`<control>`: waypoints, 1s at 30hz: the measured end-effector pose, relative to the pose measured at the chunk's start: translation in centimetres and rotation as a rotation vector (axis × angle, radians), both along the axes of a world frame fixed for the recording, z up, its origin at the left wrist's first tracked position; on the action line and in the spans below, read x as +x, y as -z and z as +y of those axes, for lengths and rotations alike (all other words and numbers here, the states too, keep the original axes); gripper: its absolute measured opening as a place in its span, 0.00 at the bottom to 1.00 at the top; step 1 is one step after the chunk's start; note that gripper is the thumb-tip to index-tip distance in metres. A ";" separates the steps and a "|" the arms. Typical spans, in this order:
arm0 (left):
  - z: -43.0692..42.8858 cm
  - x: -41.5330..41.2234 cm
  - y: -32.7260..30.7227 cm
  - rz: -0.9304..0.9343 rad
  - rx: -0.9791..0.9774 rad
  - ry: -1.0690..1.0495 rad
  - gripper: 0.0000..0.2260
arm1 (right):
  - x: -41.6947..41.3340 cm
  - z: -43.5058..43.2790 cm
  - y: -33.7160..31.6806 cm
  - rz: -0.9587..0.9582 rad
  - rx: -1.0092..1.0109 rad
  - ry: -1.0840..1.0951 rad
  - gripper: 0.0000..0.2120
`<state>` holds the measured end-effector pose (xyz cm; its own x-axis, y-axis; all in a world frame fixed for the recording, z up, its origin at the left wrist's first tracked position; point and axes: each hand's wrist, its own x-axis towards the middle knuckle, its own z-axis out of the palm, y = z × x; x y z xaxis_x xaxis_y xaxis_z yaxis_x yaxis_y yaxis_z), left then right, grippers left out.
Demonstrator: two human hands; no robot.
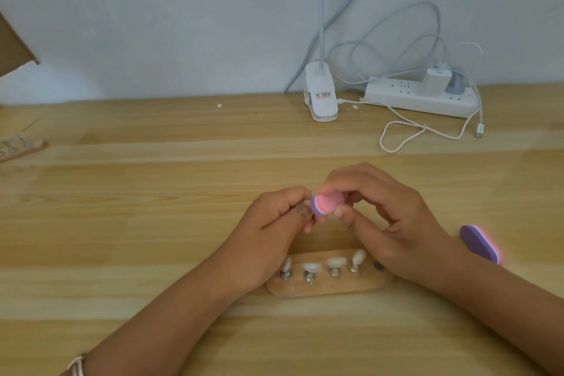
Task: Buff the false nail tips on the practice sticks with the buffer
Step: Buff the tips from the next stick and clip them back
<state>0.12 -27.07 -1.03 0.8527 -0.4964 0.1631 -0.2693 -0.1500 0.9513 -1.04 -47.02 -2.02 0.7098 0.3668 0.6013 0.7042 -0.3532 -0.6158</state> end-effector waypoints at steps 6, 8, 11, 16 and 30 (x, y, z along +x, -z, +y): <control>-0.1 -0.2 -0.3 -0.045 0.022 0.000 0.13 | 0.0 0.0 -0.1 0.057 0.086 -0.027 0.11; -0.1 -0.2 -0.4 -0.062 0.051 -0.007 0.14 | -0.1 0.1 0.0 0.045 0.060 -0.057 0.10; -0.1 -0.3 -0.5 -0.050 0.064 -0.008 0.14 | 0.0 0.2 0.0 0.085 0.121 0.009 0.13; -0.2 -0.5 -0.7 -0.038 0.044 -0.022 0.14 | 0.0 0.3 0.1 0.048 0.088 0.028 0.12; -0.3 -0.8 -0.6 -0.057 0.071 -0.038 0.14 | 0.0 0.5 0.2 0.083 0.108 0.044 0.12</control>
